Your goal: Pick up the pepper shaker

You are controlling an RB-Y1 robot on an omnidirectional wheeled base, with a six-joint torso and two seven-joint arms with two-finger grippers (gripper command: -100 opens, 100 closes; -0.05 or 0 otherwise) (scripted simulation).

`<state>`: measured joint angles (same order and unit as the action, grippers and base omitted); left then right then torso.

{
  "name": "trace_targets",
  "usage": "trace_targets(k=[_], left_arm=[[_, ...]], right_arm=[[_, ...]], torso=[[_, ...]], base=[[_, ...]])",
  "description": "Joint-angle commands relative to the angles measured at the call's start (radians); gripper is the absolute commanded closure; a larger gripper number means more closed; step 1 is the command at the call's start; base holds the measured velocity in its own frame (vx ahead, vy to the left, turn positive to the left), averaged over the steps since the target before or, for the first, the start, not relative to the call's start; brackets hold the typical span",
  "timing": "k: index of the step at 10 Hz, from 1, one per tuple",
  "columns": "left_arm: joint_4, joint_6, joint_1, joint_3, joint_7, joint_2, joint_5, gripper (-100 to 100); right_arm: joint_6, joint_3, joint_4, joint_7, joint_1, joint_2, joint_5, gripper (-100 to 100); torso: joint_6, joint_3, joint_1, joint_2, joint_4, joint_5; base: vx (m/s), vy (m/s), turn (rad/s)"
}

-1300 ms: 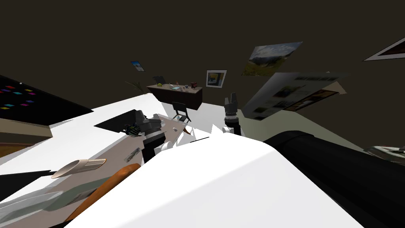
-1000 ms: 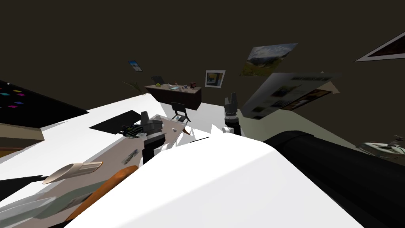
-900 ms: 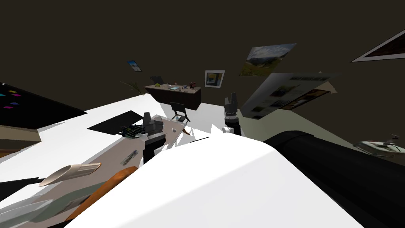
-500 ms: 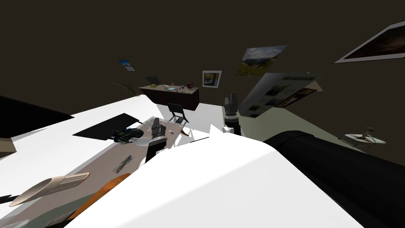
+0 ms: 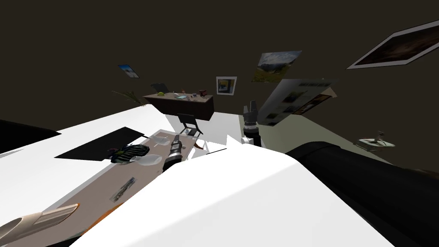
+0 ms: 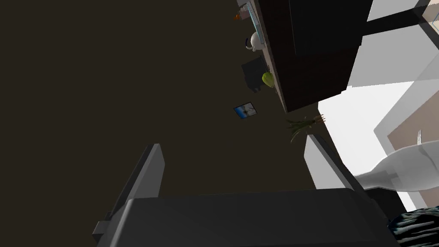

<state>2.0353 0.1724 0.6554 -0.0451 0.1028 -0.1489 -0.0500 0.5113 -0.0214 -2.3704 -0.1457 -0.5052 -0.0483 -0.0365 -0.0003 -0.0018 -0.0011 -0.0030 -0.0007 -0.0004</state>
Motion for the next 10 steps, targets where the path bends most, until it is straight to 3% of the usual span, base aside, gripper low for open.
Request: trace_targets(k=[1, 8, 10], left_arm=[[-0.020, -0.026, 0.029, 0.004, 0.013, -0.009, -0.018, -100], [-0.249, -0.150, 0.121, 0.033, 0.094, -0.072, -0.134, -100], [-0.287, -0.165, 0.131, 0.039, 0.106, -0.085, -0.150, -100]], right_arm=[[0.000, 0.000, 0.000, 0.000, 0.000, 0.000, 0.000, 0], [0.000, 0.000, 0.000, 0.000, 0.000, 0.000, 0.000, 0], [0.000, 0.000, 0.000, 0.000, 0.000, 0.000, 0.000, 0]], torso=[[0.000, 0.000, 0.000, 0.000, 0.000, 0.000], [0.000, -0.002, 0.000, -0.004, -0.001, 0.000], [0.000, -0.002, 0.002, -0.004, -0.001, 0.000]], base=[[0.046, -0.014, -0.062], [0.094, -0.015, -0.102], [0.104, 0.015, -0.058]])
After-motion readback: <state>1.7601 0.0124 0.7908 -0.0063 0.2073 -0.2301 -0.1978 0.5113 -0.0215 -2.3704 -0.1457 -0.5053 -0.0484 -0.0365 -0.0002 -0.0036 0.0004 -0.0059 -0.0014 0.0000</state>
